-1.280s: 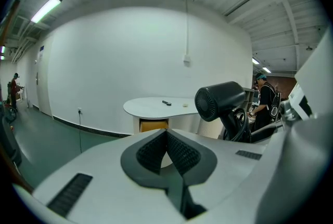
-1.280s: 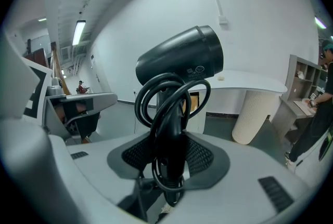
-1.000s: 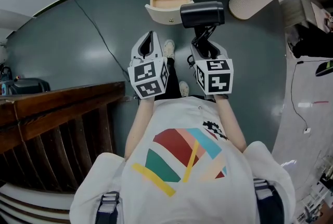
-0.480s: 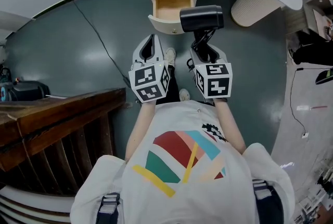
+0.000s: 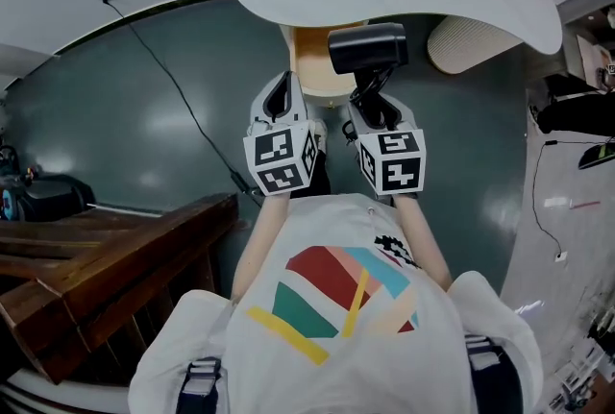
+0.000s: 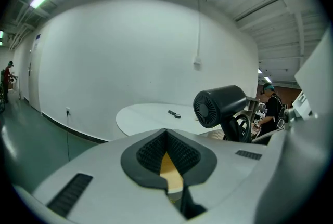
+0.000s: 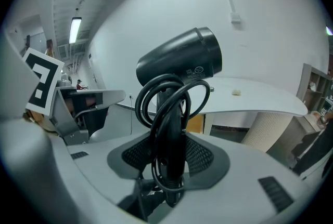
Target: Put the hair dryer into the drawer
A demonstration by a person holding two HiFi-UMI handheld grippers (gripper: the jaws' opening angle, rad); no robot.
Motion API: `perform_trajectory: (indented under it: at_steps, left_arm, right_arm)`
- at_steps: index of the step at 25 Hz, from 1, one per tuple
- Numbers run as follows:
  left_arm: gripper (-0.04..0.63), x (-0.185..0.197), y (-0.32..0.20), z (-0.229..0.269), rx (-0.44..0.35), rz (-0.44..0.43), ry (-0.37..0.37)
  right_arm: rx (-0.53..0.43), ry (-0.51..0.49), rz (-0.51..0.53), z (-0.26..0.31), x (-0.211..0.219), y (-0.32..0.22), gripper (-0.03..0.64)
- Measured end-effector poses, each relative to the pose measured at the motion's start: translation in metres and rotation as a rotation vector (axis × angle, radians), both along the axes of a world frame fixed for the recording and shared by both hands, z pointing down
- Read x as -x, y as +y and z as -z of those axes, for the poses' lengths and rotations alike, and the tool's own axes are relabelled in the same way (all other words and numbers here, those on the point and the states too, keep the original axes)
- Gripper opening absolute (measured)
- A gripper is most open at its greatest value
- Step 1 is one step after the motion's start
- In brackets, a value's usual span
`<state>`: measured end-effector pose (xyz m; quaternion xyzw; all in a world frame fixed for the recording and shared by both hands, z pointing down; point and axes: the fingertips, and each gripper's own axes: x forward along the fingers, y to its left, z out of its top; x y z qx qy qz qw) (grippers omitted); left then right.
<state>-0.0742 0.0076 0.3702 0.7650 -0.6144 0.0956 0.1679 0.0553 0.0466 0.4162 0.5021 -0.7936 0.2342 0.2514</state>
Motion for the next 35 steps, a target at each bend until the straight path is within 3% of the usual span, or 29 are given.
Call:
perform_trajectory:
  at_steps: [17,26,35]
  left_arm:
    - [0.015,0.024,-0.165,-0.017,0.026,-0.104,-0.021]
    - [0.015,0.001,-0.185,-0.016,0.026,-0.129,-0.061]
    - [0.015,-0.012,-0.19,-0.004,0.0,-0.066,-0.074]
  right_arm:
    - [0.025,0.002,-0.064,-0.006,0.034,-0.152,0.189]
    - [0.025,-0.026,-0.09,-0.003,0.017,-0.179,0.189]
    - [0.058,-0.074,-0.044,-0.006,0.001,-0.195,0.189]
